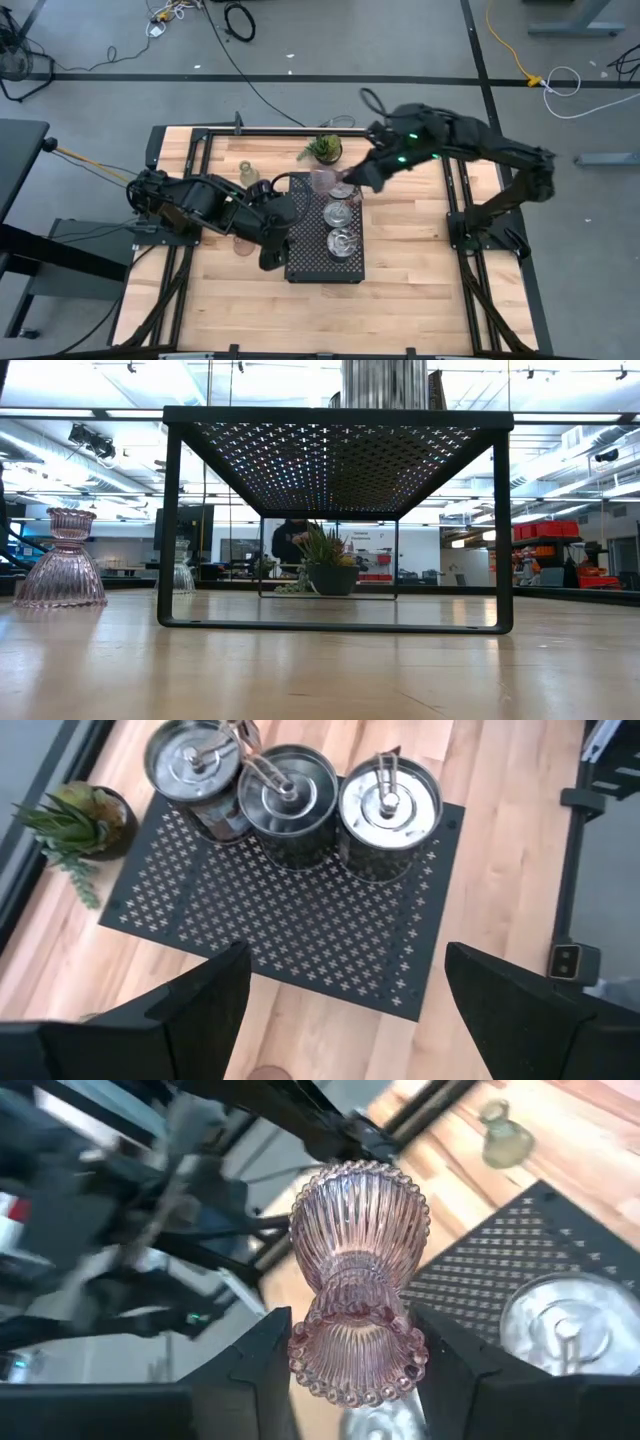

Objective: Pick & Place candle stick holders
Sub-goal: Put the right pink glass candle holder on the shelf

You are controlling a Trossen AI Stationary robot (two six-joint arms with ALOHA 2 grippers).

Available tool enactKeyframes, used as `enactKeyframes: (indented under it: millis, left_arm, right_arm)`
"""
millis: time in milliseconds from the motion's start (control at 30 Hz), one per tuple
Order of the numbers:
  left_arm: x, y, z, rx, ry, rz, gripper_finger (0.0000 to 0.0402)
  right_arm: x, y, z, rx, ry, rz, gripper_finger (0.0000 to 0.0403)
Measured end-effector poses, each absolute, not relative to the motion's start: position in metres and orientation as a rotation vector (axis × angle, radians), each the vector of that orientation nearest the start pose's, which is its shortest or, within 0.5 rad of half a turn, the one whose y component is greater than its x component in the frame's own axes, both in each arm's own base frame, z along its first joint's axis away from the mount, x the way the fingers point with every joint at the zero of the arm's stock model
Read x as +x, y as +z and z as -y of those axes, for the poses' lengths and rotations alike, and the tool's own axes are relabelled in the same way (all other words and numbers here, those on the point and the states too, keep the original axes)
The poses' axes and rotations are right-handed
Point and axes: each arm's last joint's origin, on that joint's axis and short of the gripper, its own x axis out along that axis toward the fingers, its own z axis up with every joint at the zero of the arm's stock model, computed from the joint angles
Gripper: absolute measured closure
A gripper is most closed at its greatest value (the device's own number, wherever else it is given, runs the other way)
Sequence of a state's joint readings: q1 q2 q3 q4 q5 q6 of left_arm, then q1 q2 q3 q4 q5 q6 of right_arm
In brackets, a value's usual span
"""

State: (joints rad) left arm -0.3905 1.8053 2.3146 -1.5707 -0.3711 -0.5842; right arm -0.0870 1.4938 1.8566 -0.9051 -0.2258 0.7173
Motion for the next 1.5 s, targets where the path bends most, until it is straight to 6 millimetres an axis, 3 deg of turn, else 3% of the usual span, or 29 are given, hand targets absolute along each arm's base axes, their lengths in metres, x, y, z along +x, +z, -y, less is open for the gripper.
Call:
enactKeyframes:
  millis: [233,500,1000,1367,1500]
  left_arm:
    - [0.29,0.449,0.116,-0.14,0.246,-0.944,0.0067]
    - [0.288,0.449,0.122,-0.14,0.226,-0.948,0.0067]
    - [0.288,0.45,0.12,-0.142,0.266,-0.927,0.0067]
    - [0.288,0.45,0.119,-0.144,0.269,-0.926,0.0067]
    - [0.288,0.45,0.119,-0.144,0.269,-0.926,0.0067]
  right_arm:
    - [0.328,0.453,0.035,0.733,-0.026,-0.648,0.0242]
    - [0.352,0.441,0.048,0.678,-0.051,-0.725,0.0242]
    - [0.374,0.415,0.059,0.632,-0.077,-0.809,0.0242]
    - [0.374,0.414,0.064,0.557,-0.093,-0.797,0.0242]
    - [0.381,0.402,0.066,0.55,-0.108,-0.848,0.0242]
